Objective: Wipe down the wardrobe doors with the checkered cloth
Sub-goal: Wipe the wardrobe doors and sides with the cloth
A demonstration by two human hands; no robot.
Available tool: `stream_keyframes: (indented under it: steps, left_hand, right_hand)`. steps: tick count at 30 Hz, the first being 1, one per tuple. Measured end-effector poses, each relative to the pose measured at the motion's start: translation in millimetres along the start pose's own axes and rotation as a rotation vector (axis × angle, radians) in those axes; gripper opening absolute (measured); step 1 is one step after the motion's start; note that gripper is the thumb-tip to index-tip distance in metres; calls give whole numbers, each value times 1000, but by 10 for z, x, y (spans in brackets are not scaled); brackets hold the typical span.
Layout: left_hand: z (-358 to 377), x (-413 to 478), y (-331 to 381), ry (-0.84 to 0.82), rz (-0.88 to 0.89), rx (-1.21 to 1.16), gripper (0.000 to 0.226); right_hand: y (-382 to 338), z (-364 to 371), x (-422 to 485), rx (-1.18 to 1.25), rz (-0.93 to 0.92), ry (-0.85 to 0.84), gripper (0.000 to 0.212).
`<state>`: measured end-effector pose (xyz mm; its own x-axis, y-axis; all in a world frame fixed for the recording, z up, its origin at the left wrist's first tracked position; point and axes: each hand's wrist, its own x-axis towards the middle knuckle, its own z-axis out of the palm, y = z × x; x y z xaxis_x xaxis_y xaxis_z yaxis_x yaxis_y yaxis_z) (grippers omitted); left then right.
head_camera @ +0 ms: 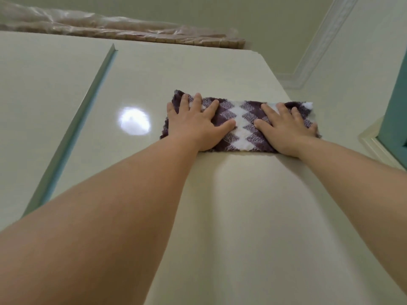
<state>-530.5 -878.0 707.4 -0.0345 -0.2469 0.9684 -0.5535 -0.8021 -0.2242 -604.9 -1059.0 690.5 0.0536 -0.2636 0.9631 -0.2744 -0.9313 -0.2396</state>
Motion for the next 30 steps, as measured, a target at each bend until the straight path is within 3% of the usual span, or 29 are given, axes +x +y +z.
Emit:
stream_keyframes:
  steps: [18, 30]
  left_hand:
    - [34, -601, -131, -4, 17, -28, 74]
    - [-137, -868, -1028, 6, -59, 17, 75]
  right_hand:
    - [-163, 91, -649, -43, 61, -23, 58]
    - [-1069, 208, -886, -24, -37, -33, 60]
